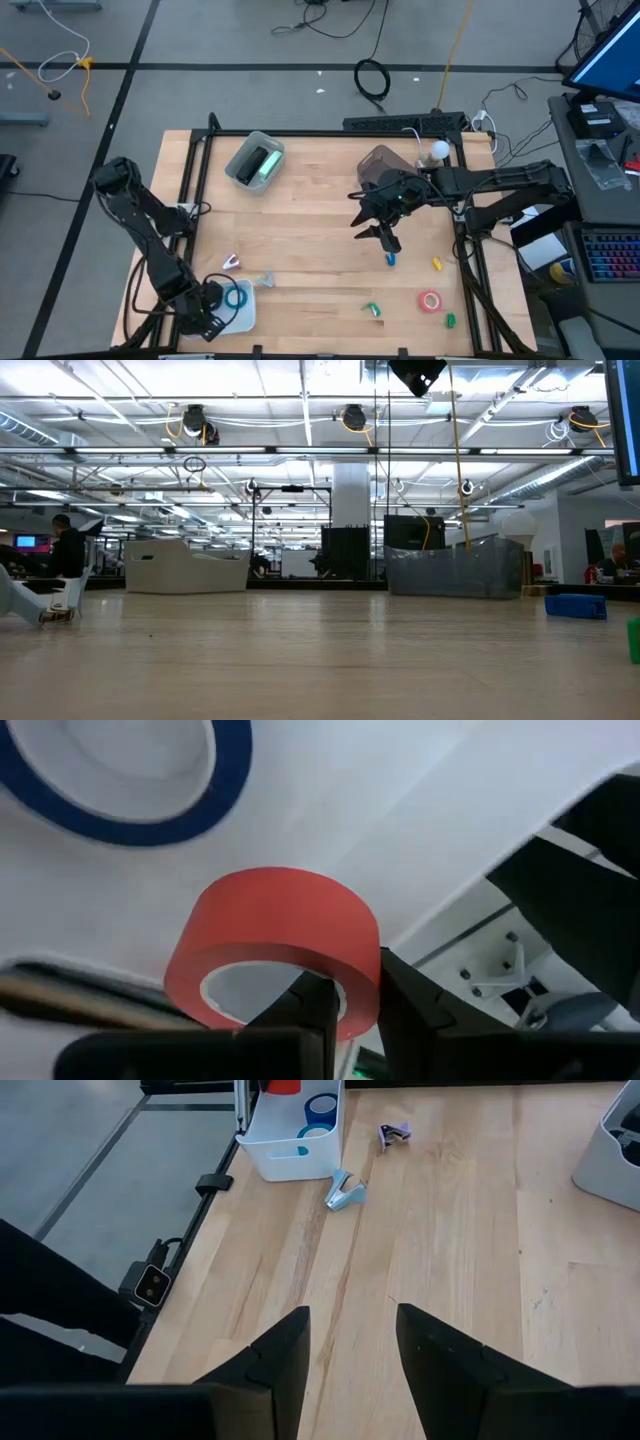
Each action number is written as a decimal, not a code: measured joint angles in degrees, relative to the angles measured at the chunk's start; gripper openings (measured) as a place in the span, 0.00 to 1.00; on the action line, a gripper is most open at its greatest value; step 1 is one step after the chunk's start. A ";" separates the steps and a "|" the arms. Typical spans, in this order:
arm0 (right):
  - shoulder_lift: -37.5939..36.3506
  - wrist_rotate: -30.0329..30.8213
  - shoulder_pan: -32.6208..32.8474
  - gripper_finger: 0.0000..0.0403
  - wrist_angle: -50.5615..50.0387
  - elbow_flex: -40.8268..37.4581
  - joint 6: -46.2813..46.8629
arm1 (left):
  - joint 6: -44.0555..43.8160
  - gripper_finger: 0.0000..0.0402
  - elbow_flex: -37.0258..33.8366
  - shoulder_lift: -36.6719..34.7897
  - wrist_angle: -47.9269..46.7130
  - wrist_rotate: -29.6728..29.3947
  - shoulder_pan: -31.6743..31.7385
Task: Pick and place Stapler, Stapler remover, tape
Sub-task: Put the red tape into the white bin, then put the pink tape into the white bin
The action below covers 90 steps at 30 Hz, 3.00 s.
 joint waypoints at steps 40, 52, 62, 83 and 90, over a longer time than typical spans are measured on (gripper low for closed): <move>0.00 -0.02 0.02 0.35 0.00 0.00 0.04 | 1.83 0.23 -2.65 0.04 8.05 -2.48 -0.10; 0.00 -0.02 0.02 0.36 0.00 0.00 0.04 | 0.56 0.40 -2.65 0.04 7.11 -1.04 -0.10; 0.00 -0.04 0.02 0.36 0.00 0.00 0.04 | -1.63 0.36 -2.59 -4.12 7.13 -3.39 -0.03; -6.82 -0.20 1.54 0.36 -25.62 0.07 13.74 | 21.15 0.28 1.72 -11.61 10.01 -54.14 6.90; -12.25 0.04 8.10 0.36 -37.57 -0.02 33.81 | 29.01 0.28 1.72 -11.58 10.11 -57.84 11.50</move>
